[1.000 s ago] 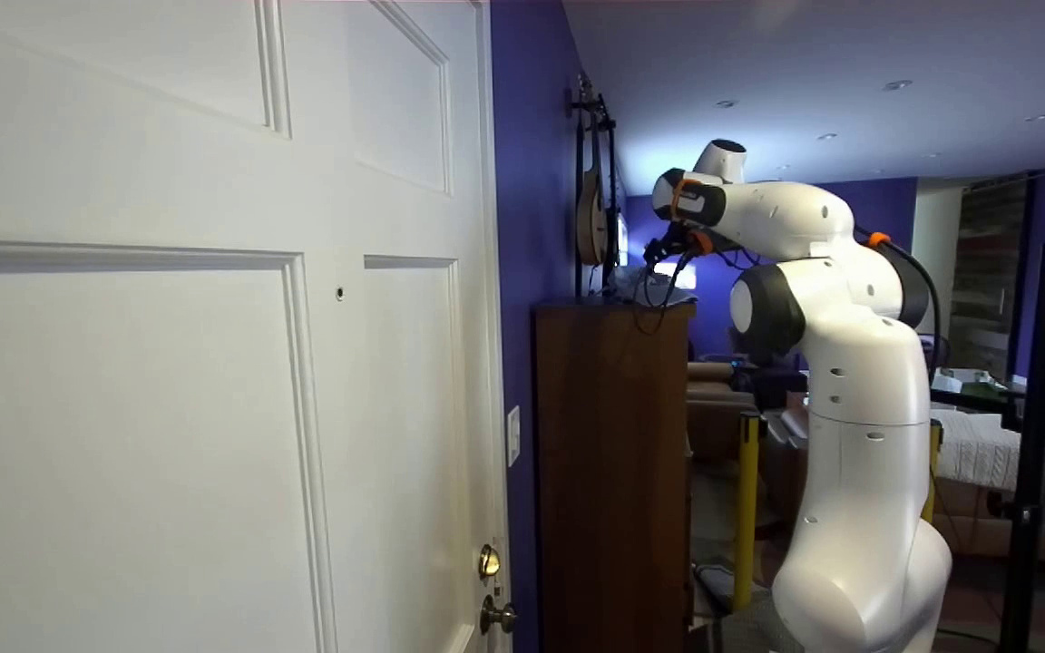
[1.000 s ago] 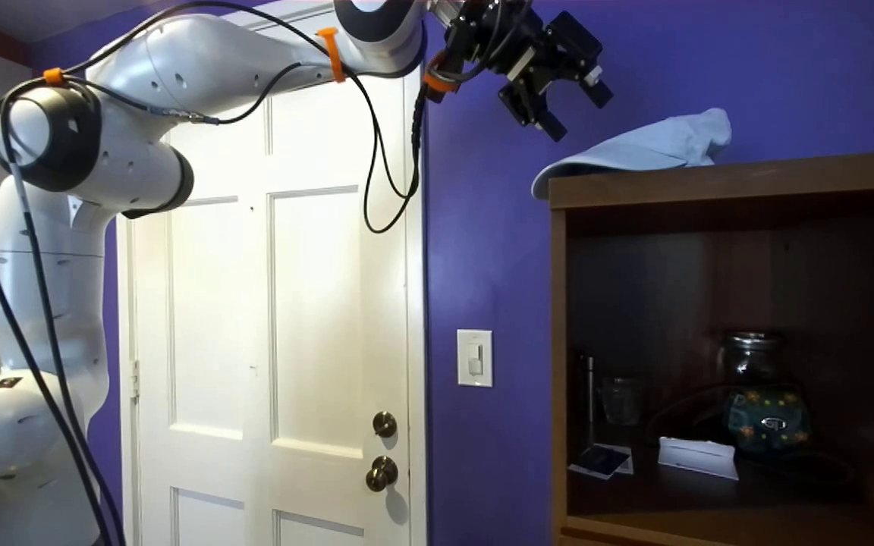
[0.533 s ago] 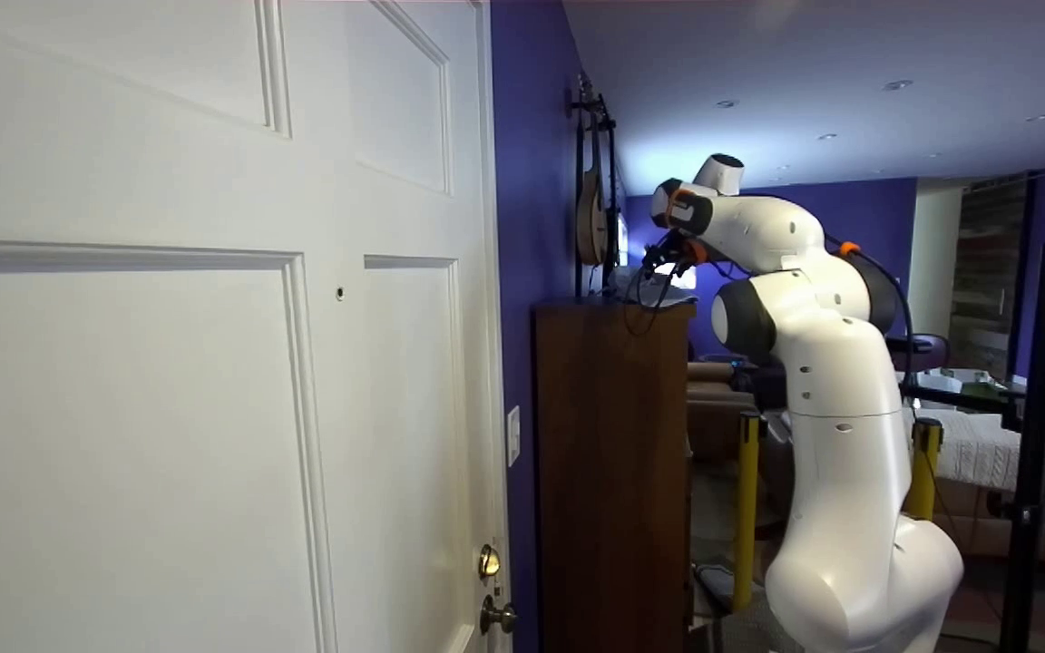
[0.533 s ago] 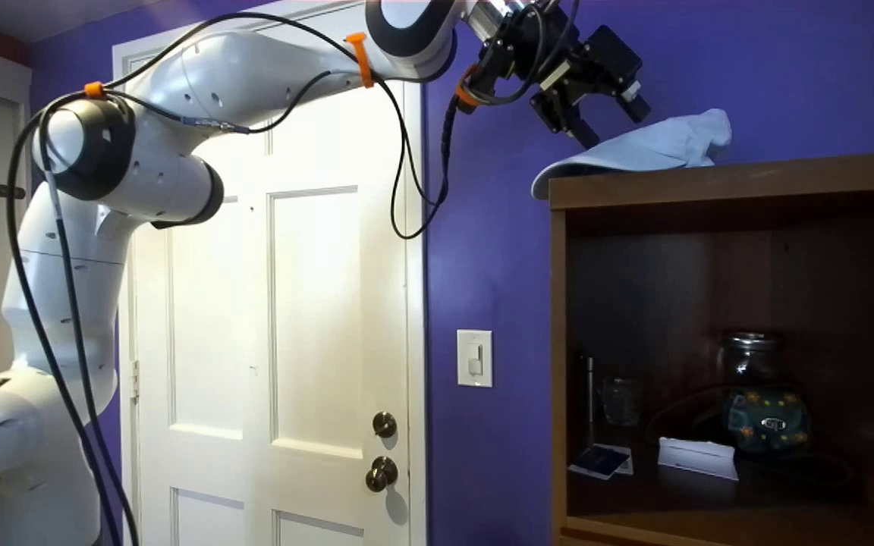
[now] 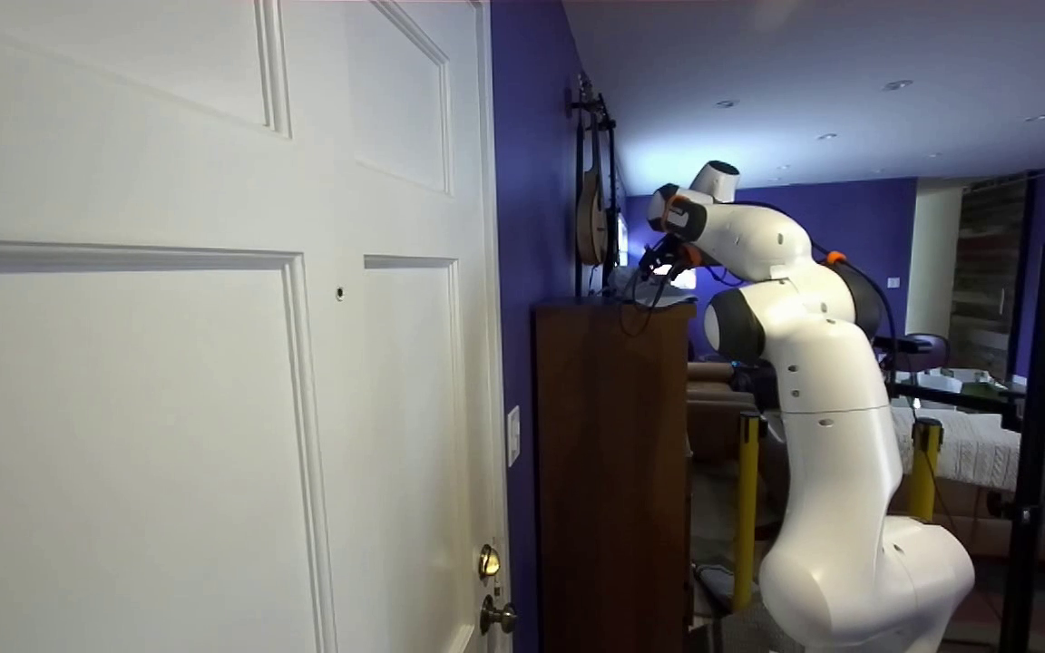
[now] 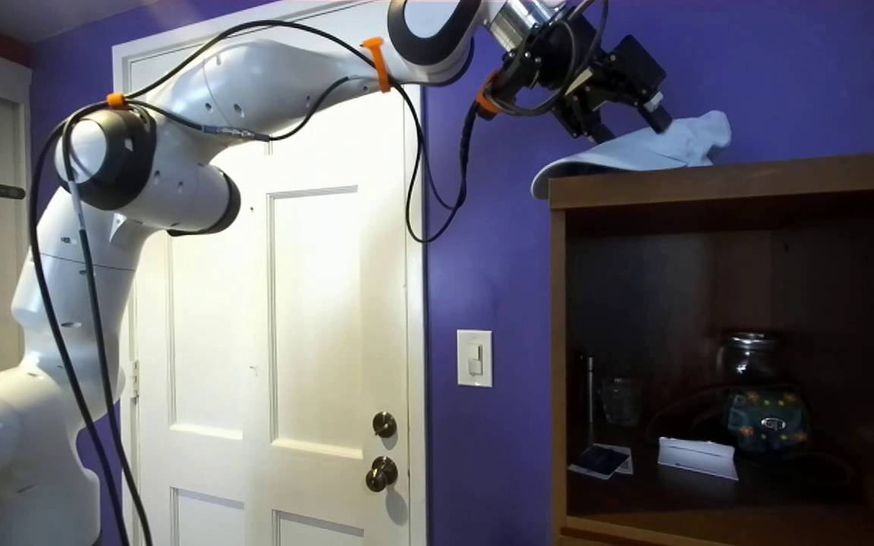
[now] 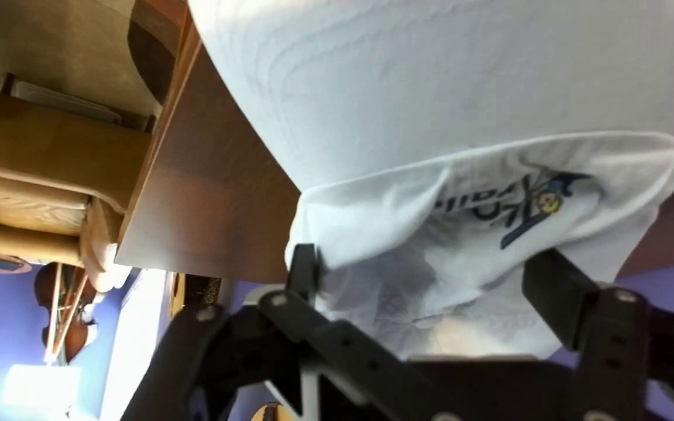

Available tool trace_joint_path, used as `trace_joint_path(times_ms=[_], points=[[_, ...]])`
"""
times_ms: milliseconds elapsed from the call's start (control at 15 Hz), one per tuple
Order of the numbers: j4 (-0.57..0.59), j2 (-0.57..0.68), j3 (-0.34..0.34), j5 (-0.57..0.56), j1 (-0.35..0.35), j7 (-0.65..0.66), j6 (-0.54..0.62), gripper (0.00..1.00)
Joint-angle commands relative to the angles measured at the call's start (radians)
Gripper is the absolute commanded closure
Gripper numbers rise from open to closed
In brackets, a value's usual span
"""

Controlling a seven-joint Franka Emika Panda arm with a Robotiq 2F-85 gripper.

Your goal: Hang the cap on the door

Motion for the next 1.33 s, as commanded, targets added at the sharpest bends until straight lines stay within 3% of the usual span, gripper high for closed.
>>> trace_joint_path(times_ms=[0,533,667,1267], points=[[0.068,0.044,0.010,0.050,-0.027,-0.017,-0.050,0.40],[0.093,0.040,0.013,0.073,-0.035,-0.033,-0.137,0.96],[0.095,0.030,0.016,0.089,-0.038,-0.052,-0.145,1.00],[0.067,-0.061,0.019,0.167,-0.023,-0.196,-0.218,0.99]])
